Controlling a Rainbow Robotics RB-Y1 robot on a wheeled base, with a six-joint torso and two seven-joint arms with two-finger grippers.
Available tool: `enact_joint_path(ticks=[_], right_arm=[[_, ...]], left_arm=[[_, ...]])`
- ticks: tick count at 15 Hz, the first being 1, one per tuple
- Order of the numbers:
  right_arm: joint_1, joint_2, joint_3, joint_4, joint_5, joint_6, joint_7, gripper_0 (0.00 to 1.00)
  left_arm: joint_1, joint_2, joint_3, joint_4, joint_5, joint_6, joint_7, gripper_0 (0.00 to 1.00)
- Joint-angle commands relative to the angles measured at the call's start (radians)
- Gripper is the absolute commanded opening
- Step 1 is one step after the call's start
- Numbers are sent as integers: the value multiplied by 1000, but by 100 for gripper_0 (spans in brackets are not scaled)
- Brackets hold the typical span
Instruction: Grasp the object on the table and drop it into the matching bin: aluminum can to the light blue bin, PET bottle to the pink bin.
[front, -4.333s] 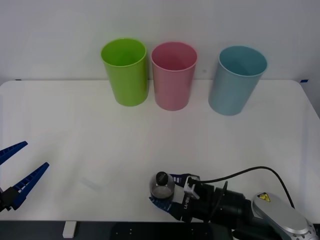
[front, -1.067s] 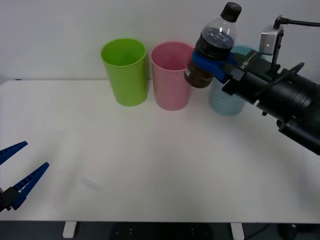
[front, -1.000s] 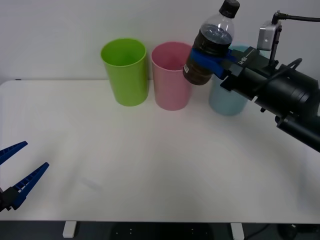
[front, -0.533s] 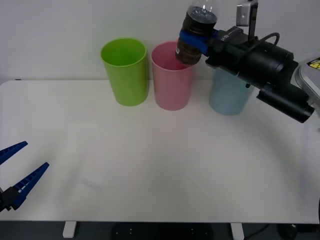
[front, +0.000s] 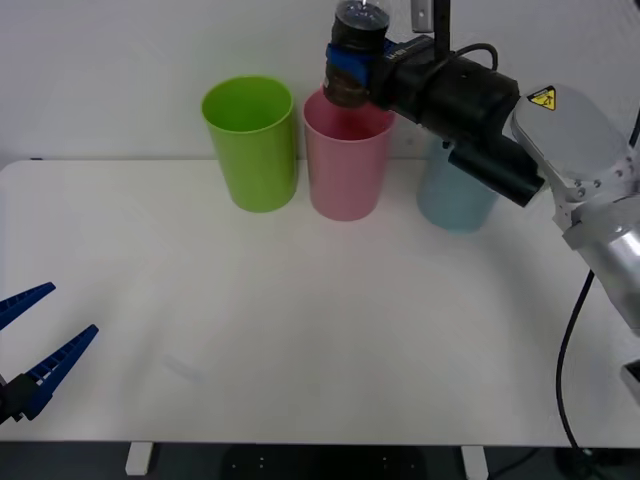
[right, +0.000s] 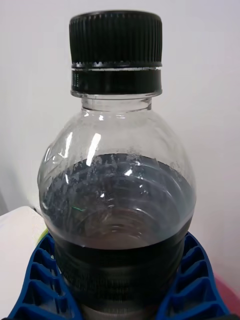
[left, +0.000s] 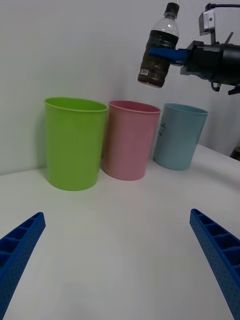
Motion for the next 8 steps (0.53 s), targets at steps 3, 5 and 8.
enact_joint_path(ticks=[3,5,8], right_arm=[[-93,77,0,156,41,65,18,0],[-129,99,0,221,47,101,32,3],[-136,103,0,234,48,130,48,6]], left_arm=[[0,0,0,0,0,0,0,100],[0,0,0,0,0,0,0,100],[0,0,0,0,0,0,0,100]])
